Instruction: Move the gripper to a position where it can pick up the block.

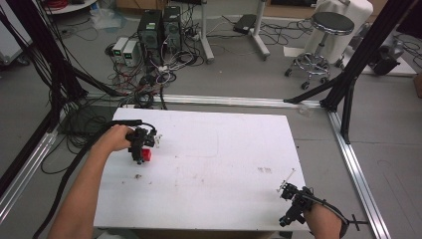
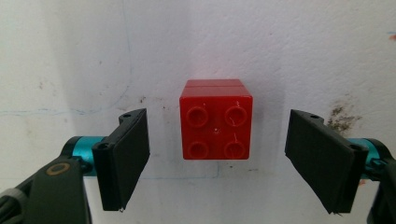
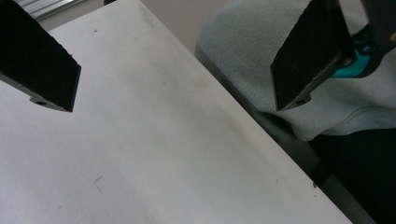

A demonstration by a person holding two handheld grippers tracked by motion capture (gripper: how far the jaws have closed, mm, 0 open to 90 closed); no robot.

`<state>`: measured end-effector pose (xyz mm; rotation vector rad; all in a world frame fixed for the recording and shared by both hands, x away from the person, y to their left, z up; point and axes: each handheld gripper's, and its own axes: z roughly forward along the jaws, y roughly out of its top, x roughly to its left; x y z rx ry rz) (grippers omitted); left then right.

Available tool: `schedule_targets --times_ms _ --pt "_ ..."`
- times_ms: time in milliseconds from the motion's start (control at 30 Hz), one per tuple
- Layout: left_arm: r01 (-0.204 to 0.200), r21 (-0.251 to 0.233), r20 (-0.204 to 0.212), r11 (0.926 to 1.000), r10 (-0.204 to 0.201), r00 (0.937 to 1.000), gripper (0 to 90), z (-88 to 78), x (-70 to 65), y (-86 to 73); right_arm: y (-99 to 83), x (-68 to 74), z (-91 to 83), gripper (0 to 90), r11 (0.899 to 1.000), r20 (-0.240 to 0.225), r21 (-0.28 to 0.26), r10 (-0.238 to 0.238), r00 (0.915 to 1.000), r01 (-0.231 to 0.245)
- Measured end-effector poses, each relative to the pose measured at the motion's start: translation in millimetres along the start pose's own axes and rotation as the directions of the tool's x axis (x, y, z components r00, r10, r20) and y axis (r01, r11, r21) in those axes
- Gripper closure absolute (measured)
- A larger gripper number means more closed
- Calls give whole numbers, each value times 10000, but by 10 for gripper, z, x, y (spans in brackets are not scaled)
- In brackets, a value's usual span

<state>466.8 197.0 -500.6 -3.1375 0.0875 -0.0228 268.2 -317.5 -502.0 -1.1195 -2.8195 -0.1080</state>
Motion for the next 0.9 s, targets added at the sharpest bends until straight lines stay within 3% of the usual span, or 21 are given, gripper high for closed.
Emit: schedule_targets --times_ms 900 --pt "104 26 194 9999 -104 9998 222 84 25 53 -3 10 10 7 10000 -16 21 -40 10000 40"
